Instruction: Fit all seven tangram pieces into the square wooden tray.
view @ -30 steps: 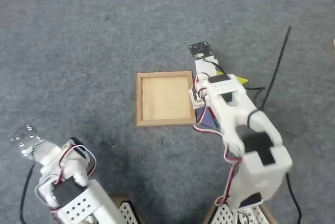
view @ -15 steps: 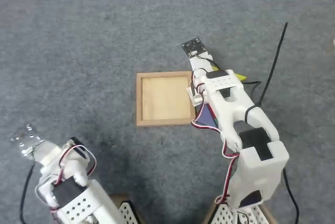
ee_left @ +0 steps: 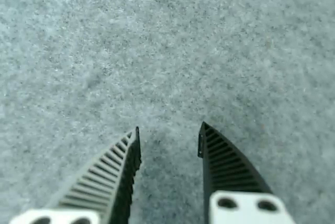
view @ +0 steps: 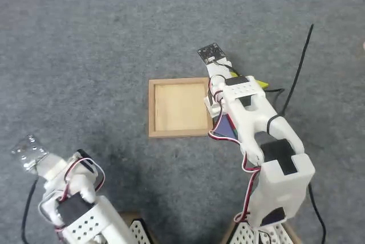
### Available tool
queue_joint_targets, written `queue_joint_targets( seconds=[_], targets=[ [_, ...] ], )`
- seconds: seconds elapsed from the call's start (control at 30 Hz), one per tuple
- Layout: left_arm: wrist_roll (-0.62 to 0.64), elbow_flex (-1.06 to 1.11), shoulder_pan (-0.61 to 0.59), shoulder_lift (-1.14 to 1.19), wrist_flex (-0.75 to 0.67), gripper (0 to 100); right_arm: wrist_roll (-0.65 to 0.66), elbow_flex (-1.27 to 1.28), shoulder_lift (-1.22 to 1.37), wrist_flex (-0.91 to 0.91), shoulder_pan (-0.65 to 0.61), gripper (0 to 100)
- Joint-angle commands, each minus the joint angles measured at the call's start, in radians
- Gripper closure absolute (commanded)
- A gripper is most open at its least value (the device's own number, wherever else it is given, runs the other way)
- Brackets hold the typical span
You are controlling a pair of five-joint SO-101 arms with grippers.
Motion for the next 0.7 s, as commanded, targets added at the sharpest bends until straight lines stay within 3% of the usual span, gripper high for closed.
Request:
queue_joint_targets(
  seconds=[0.0,0.1,0.3,0.67],
  targets=[
    [0.009,-0.008,-0.006,-0.015,0.003,82,-0.015,-0.015,-0.024,0.013,0.001,62.7],
    [0.009,-0.008,-0.006,-0.015,0.003,82,-0.015,-0.015,-0.024,0.013,0.001,66.3],
    [0.009,-0.008,-0.006,-0.015,0.003,82,-0.015,-0.015,-0.022,0.012,0.001,85.3],
    [0.009,-0.008,-0.006,-0.015,0.003,82,-0.015,-0.017,-0.041,0.051,0.036,86.1]
  ],
)
